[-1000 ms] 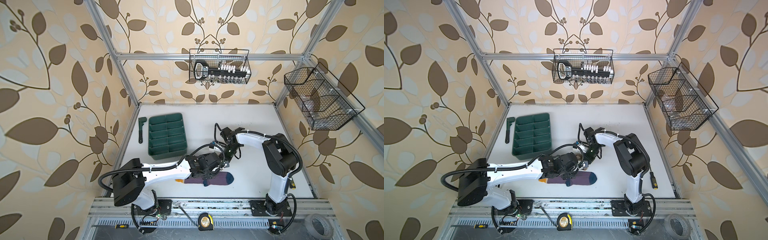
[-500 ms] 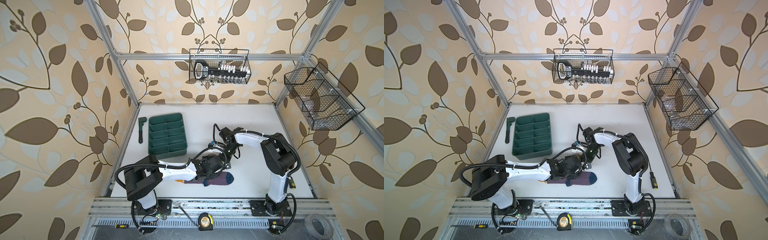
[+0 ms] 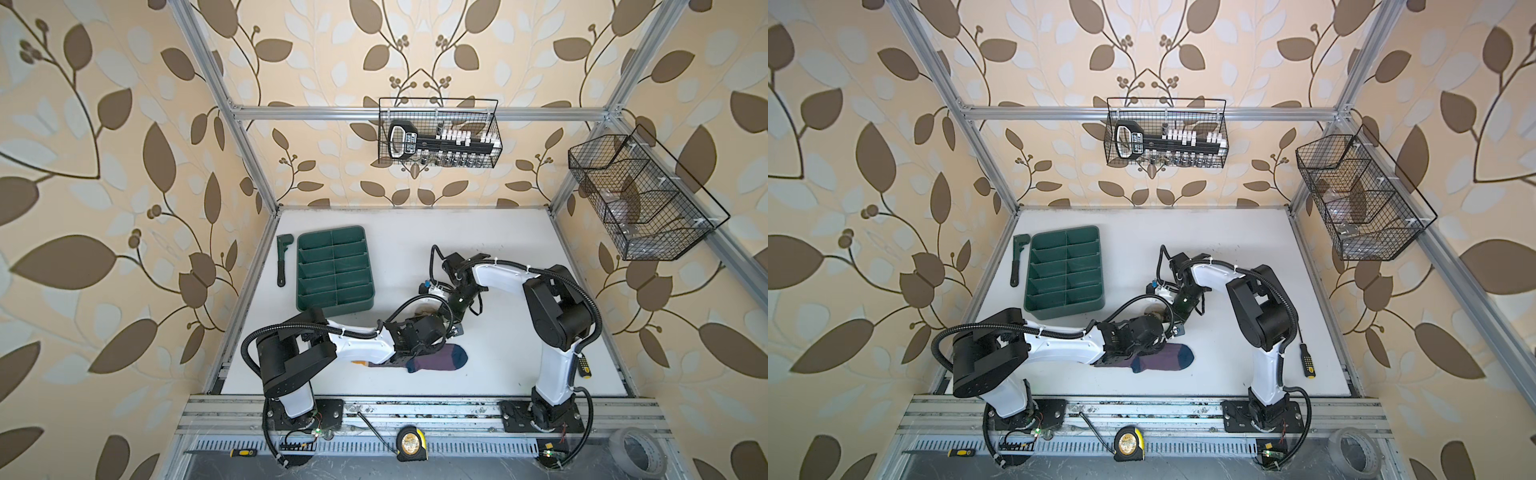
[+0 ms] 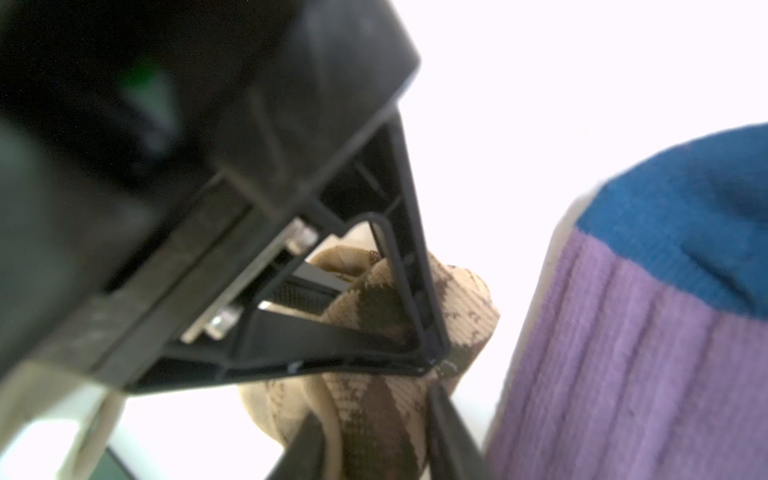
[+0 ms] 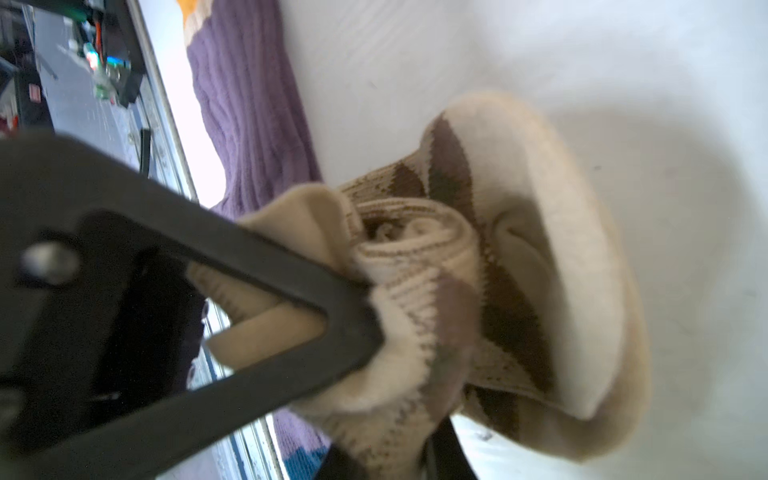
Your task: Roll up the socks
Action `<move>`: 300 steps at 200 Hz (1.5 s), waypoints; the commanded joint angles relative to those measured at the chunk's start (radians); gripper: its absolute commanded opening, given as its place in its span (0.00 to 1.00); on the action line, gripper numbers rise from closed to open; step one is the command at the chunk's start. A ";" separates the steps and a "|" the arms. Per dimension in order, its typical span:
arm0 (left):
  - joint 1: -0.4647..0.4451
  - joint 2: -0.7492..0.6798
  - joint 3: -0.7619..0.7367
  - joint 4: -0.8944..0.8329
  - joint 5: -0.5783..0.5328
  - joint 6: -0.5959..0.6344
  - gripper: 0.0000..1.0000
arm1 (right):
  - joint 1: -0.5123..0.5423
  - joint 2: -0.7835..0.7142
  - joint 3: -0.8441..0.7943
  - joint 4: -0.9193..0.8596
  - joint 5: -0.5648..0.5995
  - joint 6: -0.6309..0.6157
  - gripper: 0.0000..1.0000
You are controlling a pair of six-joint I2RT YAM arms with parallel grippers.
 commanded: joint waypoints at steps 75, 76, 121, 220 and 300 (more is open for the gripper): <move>0.055 0.181 0.070 -0.179 0.165 -0.140 0.00 | -0.100 -0.201 -0.097 0.148 -0.071 0.158 0.39; 0.055 0.182 0.072 -0.180 0.168 -0.139 0.00 | -0.102 -0.204 -0.097 0.150 -0.069 0.162 0.39; 0.065 0.217 0.101 -0.250 0.237 -0.151 0.00 | -0.243 -0.350 -0.128 0.255 0.086 0.297 0.40; 0.155 0.438 0.546 -0.837 0.456 -0.215 0.00 | -0.341 -1.096 -0.466 0.585 0.509 0.281 0.40; 0.283 0.614 0.775 -1.103 0.676 -0.255 0.01 | 0.114 -1.401 -0.758 0.572 0.647 -0.379 0.54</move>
